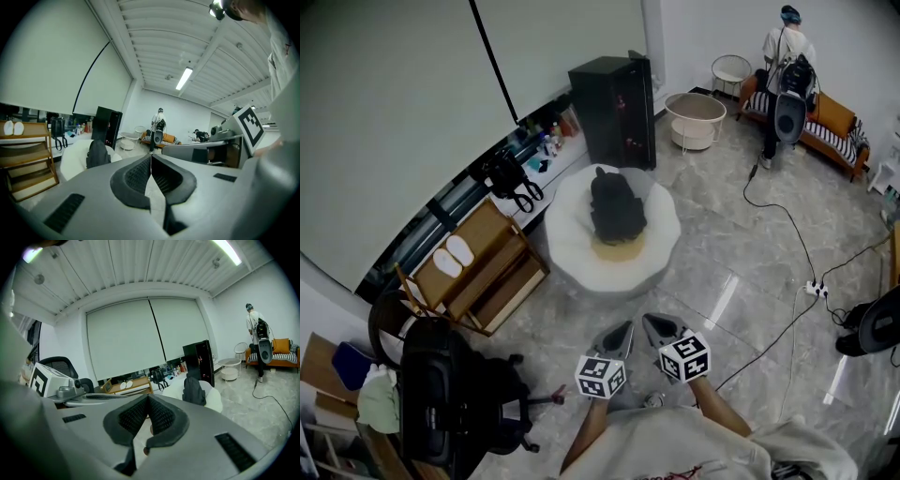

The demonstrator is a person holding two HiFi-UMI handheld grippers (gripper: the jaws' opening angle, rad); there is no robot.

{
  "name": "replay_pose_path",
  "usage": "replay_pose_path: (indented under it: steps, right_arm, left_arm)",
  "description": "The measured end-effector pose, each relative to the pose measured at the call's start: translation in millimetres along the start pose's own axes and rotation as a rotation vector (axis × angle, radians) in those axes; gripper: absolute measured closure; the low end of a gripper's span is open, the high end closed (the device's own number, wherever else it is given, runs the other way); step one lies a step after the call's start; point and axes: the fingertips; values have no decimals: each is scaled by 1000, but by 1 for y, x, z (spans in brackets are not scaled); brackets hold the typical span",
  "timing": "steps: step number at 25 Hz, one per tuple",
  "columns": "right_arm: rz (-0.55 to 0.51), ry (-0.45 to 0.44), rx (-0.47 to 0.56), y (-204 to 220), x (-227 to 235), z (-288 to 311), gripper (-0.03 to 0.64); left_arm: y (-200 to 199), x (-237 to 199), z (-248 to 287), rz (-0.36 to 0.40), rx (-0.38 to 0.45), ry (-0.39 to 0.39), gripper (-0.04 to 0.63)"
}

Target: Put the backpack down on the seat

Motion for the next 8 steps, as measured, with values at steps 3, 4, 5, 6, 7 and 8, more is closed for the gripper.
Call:
replay_pose_path:
  steps: [3,4,5,6,7,8]
  right_arm:
    - [-4,-1,9,-1,-2,-3,589]
    - [-4,-1,10,0,-3,-5,589]
    - [-3,-1,10,0,-4,-6,589]
    - [-2,-1,10,1,-5,-8,589]
    - [-2,0,9,2,-6,-11,589]
    - [-1,0,9,3,-8,-13,589]
  left_arm:
    - [2,6,-3,17,0,7,563]
    - [3,7,-4,16,1,7,563]
    - [4,9,-6,15,0,7,563]
    - [6,10,-9,14,0,6,563]
    - [7,12,-11,13,-1,6,563]
    - [8,14,-13,12,-2,6,563]
Point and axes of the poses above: the fingertips, and each gripper's own axes: z forward along the fingers, x to its right, y out of its underside, and after that the axes turned 6 degrees about x, right-handed
